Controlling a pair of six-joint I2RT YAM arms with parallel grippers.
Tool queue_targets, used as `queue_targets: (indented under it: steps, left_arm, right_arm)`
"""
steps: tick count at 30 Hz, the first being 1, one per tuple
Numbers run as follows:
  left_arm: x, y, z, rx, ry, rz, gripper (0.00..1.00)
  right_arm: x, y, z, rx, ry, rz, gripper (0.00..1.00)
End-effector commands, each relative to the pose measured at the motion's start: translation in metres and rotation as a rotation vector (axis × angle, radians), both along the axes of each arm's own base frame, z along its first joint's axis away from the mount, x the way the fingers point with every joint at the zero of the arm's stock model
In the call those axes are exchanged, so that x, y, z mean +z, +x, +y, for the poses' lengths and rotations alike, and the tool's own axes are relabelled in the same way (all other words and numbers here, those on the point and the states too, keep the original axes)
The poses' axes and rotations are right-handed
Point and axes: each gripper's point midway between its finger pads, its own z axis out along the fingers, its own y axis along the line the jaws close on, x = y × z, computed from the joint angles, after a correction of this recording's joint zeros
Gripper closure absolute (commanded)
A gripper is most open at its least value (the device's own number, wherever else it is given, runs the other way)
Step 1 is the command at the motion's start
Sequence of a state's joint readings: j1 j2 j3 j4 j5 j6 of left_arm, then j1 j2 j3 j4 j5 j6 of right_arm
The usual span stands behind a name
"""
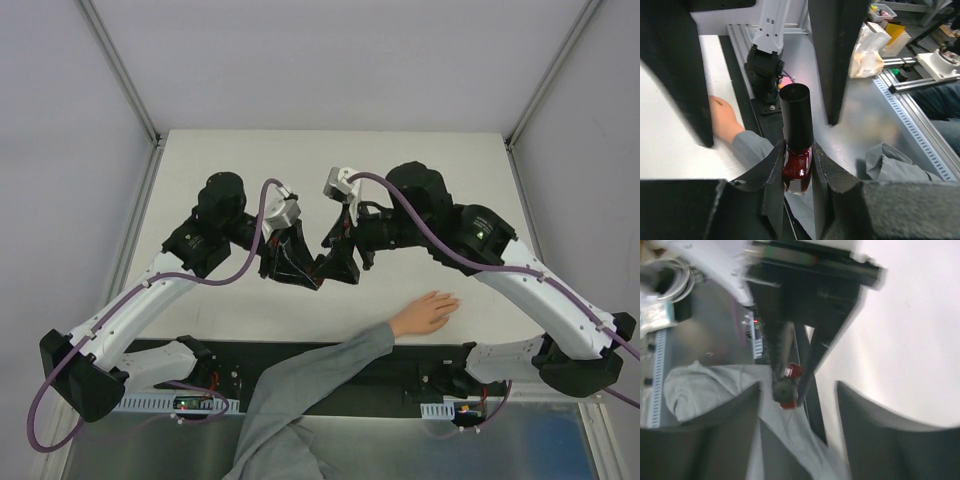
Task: Paint the nails
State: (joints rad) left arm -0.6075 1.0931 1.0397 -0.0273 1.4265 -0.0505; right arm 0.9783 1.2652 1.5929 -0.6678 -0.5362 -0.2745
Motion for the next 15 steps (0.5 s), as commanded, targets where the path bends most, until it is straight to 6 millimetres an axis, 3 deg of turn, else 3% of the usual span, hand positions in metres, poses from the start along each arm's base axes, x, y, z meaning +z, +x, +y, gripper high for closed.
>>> queue_targets:
  steps: [1,3,5,8,15]
  left_arm:
    - [0.019,0.013,-0.005,0.094,-0.074,-0.143,1.0]
    - [0.015,0.036,-0.012,0.222,-0.051,-0.154,1.0]
    - [0.01,0.052,-0.016,0.312,-0.029,-0.159,1.0]
    - [0.004,0.082,-0.017,0.477,0.005,-0.188,1.0]
    - [0.001,0.088,-0.017,0.511,0.021,-0.197,1.0]
  right_arm:
    - [0.016,0.046,-0.033,-0.416,-0.084,0.019,0.27]
    - [0.016,0.057,-0.047,-0.599,-0.089,0.106,0.24]
    - [0.018,0.052,-0.048,-0.658,-0.045,0.204,0.23]
    - [0.015,0.062,-0.05,-0.759,-0.045,0.249,0.23]
    - [0.015,0.066,-0.029,-0.723,-0.098,0.252,0.26]
